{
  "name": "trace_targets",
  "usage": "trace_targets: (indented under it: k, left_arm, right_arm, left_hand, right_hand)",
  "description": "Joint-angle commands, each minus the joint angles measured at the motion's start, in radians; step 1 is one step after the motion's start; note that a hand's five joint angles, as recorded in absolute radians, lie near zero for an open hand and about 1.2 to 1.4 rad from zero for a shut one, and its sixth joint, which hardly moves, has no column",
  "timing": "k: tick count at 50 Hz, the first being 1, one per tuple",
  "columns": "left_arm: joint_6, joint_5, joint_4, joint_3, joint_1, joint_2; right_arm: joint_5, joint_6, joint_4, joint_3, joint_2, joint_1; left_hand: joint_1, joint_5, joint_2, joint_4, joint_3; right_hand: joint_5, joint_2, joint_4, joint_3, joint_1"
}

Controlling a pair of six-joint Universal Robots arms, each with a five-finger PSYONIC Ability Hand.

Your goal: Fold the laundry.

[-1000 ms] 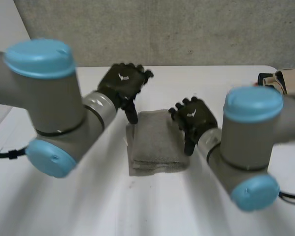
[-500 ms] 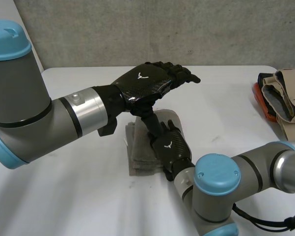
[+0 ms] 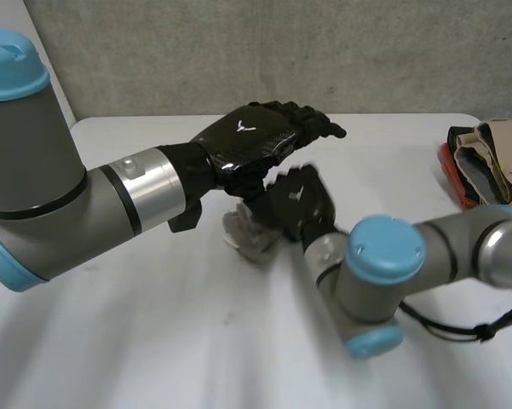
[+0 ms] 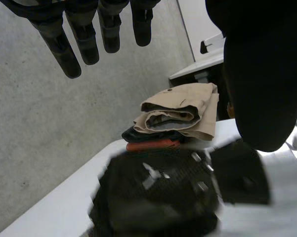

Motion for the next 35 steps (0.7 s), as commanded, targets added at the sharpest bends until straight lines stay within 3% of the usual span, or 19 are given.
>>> trace_targets:
  k: [1, 13, 21, 26, 35]
  left_arm:
    - [0.0, -0.002, 0.004, 0.018, 0.005, 0.044]
    - [-0.041, -0.002, 0.014, 0.046, 0.005, 0.091]
    - [-0.046, -0.002, 0.015, 0.035, -0.003, 0.09]
    - [-0.048, -0.002, 0.015, 0.022, -0.004, 0.081]
    - [-0.046, -0.002, 0.017, -0.021, -0.015, 0.07]
  right_arm:
    - [-0.035, 0.006, -0.003, -0.114, -0.087, -0.104]
    - [-0.097, 0.099, -0.012, -0.251, -0.195, -0.457]
    - [-0.325, 0.242, -0.044, -0.265, -0.23, -0.779]
    - [-0.504, 0.289, -0.083, -0.273, -0.067, -0.932]
    - [-0.723, 0.27, -0.149, -0.265, 0.191, -1.104]
  left_hand:
    - [-0.004, -0.036, -0.022, -0.018, -0.032]
    - [-0.004, -0.036, -0.022, -0.018, -0.032]
    - [-0.004, -0.036, -0.022, -0.018, -0.032]
    - [-0.007, -0.039, -0.025, -0.021, -0.035]
    - [-0.004, -0.036, -0.022, -0.018, -0.032]
  right_hand:
    - [0.298, 0.235, 0.209, 0.236, 0.341]
    - [0.298, 0.235, 0.209, 0.236, 0.341]
    - [0.298, 0.235, 0.209, 0.236, 0.341]
    - [0.298, 0.235, 0.209, 0.236, 0.341]
    - [0.298, 0.235, 0.209, 0.236, 0.341]
